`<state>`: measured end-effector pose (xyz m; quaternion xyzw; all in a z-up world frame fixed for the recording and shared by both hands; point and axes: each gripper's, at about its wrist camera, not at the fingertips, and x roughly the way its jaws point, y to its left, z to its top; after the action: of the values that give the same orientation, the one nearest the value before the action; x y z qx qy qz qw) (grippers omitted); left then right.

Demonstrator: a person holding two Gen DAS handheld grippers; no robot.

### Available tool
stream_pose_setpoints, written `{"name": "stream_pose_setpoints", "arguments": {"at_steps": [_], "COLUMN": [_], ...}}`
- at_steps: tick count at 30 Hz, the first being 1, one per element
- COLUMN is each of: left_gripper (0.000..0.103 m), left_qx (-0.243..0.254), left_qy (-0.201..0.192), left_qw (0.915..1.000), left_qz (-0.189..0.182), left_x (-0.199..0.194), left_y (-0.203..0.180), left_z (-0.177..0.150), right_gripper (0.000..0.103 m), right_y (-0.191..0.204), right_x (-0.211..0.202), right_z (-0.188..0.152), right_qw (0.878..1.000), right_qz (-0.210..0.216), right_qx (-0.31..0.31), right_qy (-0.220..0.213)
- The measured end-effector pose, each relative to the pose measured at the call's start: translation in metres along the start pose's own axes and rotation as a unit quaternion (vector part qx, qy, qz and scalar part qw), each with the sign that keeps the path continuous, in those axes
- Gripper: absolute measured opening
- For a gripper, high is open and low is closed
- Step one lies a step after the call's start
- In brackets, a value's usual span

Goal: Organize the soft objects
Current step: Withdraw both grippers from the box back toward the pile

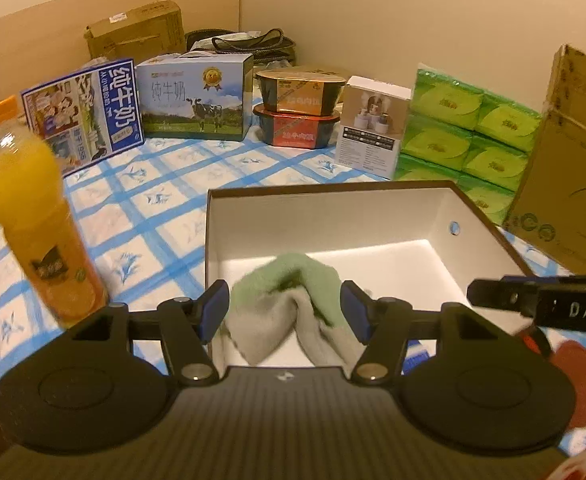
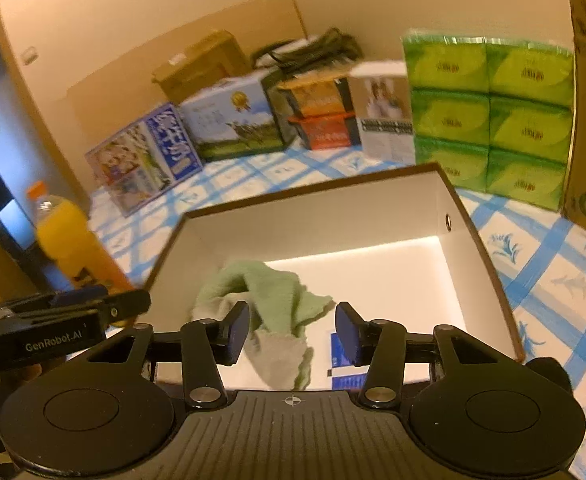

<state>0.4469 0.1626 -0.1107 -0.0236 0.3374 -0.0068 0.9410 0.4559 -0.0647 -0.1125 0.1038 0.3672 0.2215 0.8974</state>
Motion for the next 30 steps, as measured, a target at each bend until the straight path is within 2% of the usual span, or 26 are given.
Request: {"name": "stream_pose_setpoints", "arguments": {"at_steps": [4, 14, 22, 30], "left_gripper": [0.059, 0.059, 0.059, 0.059], "left_qx": [-0.017, -0.033, -0.043, -0.041], "left_qy": [0.000, -0.024, -0.039, -0.037], "left_qw": [0.9998, 0.9990, 0.9980, 0.9980], "left_qz": [-0.009, -0.020, -0.025, -0.029], "left_x": [-0.033, -0.134, -0.207, -0.252], "left_y": [0.001, -0.009, -0.028, -0.051], "left_z": [-0.013, -0.053, -0.088, -0.119], "right_gripper": [0.049, 0.053, 0.054, 0.055], "right_y": [0.007, 0.014, 0.009, -0.003], "right_x": [-0.040, -0.140, -0.202, -0.245], "right_z": [-0.013, -0.060, -0.103, -0.143], "right_qw": [1.000, 0.998, 0.998, 0.999], "right_qz": [0.022, 0.038, 0.040, 0.023], "right_qx": [-0.010, -0.015, 0.009, 0.016], "right_qy": [-0.019, -0.046, -0.041, -0.029]}}
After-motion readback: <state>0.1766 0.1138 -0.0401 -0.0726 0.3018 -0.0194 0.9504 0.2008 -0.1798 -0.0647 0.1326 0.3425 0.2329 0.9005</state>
